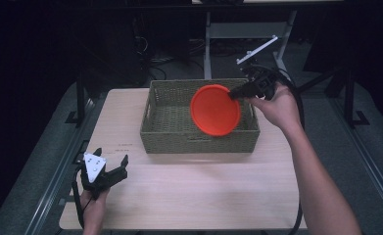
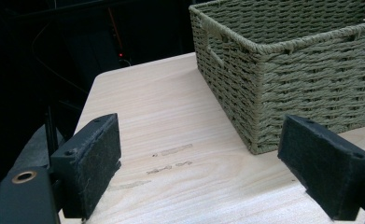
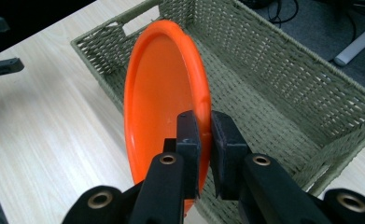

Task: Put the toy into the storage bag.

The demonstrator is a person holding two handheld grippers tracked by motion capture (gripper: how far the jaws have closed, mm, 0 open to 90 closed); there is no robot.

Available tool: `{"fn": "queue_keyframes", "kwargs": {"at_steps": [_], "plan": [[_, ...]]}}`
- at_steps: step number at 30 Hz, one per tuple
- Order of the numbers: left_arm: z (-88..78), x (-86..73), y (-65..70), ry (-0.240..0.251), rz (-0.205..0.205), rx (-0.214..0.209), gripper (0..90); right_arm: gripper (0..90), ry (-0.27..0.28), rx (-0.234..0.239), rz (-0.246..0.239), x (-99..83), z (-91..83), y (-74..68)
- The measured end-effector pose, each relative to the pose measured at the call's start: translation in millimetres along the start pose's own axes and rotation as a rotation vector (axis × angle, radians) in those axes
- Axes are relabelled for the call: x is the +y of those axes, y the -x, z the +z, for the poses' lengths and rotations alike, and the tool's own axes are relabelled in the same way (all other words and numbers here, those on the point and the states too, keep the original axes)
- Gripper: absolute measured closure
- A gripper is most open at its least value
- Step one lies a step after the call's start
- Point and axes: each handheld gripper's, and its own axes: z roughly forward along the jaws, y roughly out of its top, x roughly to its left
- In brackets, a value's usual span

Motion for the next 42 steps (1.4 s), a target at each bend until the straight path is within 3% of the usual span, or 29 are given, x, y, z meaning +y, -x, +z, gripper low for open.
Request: {"fn": "queue_keyframes", "kwargs": {"at_steps": [6, 16, 21, 31, 34, 42], "plan": [[-0.4, 0.2, -1.5, -0.005, -0.002, 0.003, 12.7, 82.3, -0.017, -0.021, 0.011, 10.2, 7.4, 5.7], [0.2, -0.1, 0.6, -0.004, 0.009, -0.001, 12.7, 82.3, 0.001, -0.016, 0.053, 15.4, 18.3, 20.5], [-0.1, 0.0, 0.7, -0.003, 0.008, -0.002, 12.8, 82.2, -0.001, -0.035, 0.077, 18.3, 26.1, 27.4], [0.3, -0.1, 0.2, -0.004, 0.008, 0.000, 12.7, 82.3, -0.029, -0.057, 0.157, 4.3, 51.7, 51.0], [0.6, 0.1, 0.7, -0.006, 0.010, 0.000, 12.7, 82.3, -0.069, -0.079, 0.178, -2.2, 65.4, 58.9], [0.2, 0.1, 0.5, -0.007, 0.009, 0.001, 12.7, 82.2, -0.091, -0.073, 0.205, -9.4, 87.6, 63.7]]}}
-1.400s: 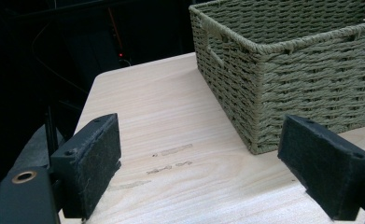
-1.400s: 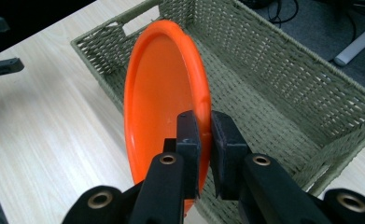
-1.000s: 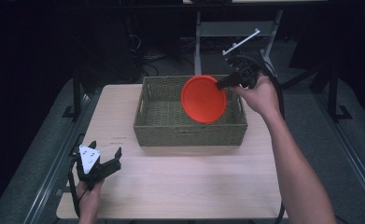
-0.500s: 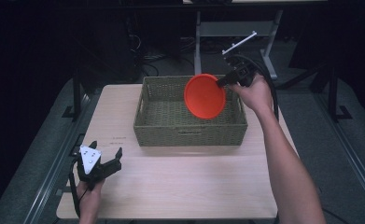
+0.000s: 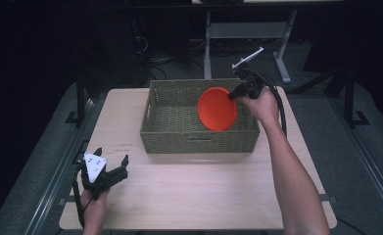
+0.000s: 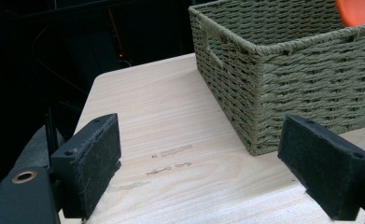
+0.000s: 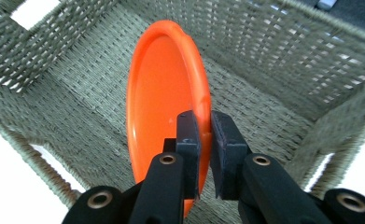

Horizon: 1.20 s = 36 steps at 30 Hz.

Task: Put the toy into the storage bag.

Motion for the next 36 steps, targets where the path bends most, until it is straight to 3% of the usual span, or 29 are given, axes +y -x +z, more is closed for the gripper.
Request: {"fn": "queue_keyframes", "kwargs": {"at_steps": [9, 18, 27, 36], "plan": [[-0.1, 0.1, 0.4, 0.000, 0.001, 0.000, 12.7, 82.2, -0.035, 0.026, 0.025, -7.1, 26.6, 0.0], [-0.2, 0.3, 0.7, 0.005, 0.000, 0.001, 12.7, 82.2, -0.048, 0.054, 0.043, -10.2, 39.3, 0.5], [-0.6, 0.3, 0.2, 0.004, 0.004, 0.001, 12.7, 82.2, -0.076, 0.052, 0.075, -18.1, 55.0, 7.3], [-1.2, 0.6, 0.0, 0.005, 0.002, 0.002, 12.7, 81.9, -0.092, 0.031, 0.107, -20.7, 58.2, 12.4]]}}
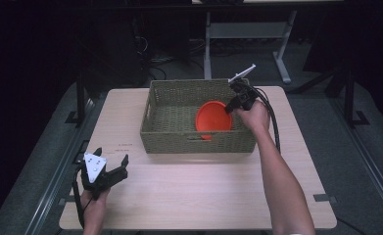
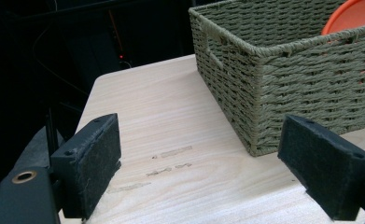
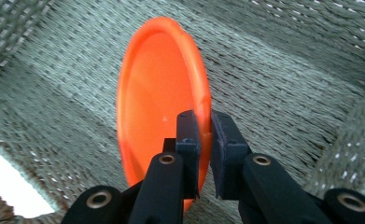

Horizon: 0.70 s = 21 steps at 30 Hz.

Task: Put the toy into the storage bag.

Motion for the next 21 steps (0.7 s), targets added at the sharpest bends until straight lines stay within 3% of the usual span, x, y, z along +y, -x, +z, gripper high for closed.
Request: {"fn": "queue_keyframes", "kwargs": {"at_steps": [4, 9, 21], "plan": [[0.1, 0.0, 0.1, -0.001, 0.002, -0.001, 12.7, 81.5, -0.008, -0.024, -0.006, -1.2, 1.4, -0.1], [0.8, 0.0, 0.6, -0.003, 0.003, -0.002, 12.7, 81.0, -0.058, -0.085, -0.034, -3.2, 4.6, 0.4], [-0.1, 0.3, 0.6, -0.005, 0.013, -0.002, 12.7, 79.3, -0.101, -0.138, -0.036, -3.6, 10.3, 0.6]]}}
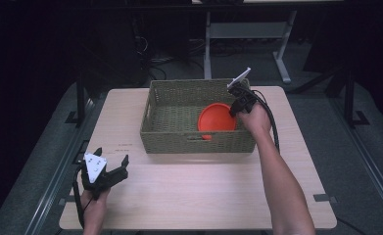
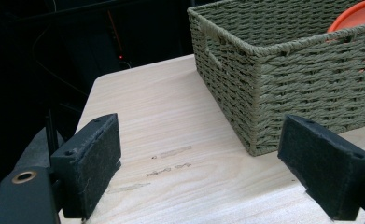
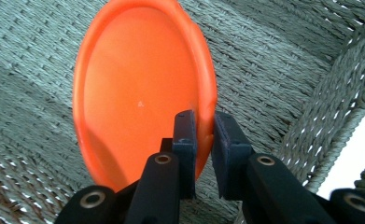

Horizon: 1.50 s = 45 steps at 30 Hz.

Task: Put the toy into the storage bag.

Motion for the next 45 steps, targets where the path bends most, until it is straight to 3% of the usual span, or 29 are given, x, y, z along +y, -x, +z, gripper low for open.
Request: {"fn": "queue_keyframes", "kwargs": {"at_steps": [15, 17, 24, 27, 33, 40, 45], "plan": [[3.1, 0.5, 1.7, -0.006, -0.012, 0.000, 12.7, 78.8, 0.006, -0.018, 0.009, 0.5, 3.3, 4.9], [3.8, 0.7, 2.0, -0.008, -0.007, -0.003, 12.7, 79.0, 0.013, 0.006, 0.017, 0.7, 2.3, 6.4], [3.7, 0.4, 1.8, -0.007, -0.008, -0.002, 12.7, 77.8, 0.024, 0.016, 0.008, 1.1, -1.4, 5.5], [4.2, 0.8, 0.9, -0.008, -0.018, 0.001, 12.7, 77.3, 0.046, 0.047, 0.005, 1.2, -4.7, 3.3], [4.9, 0.5, 1.5, -0.011, -0.008, 0.000, 12.7, 69.4, 0.064, 0.080, -0.010, 3.3, -7.2, -0.4], [3.8, 0.3, 1.2, -0.010, -0.009, -0.002, 12.7, 57.8, 0.087, 0.125, 0.011, 1.3, -6.5, 0.9], [3.4, 0.2, 1.6, -0.010, -0.009, -0.003, 12.8, 47.9, 0.091, 0.129, 0.017, -1.2, -6.5, -0.6]]}}
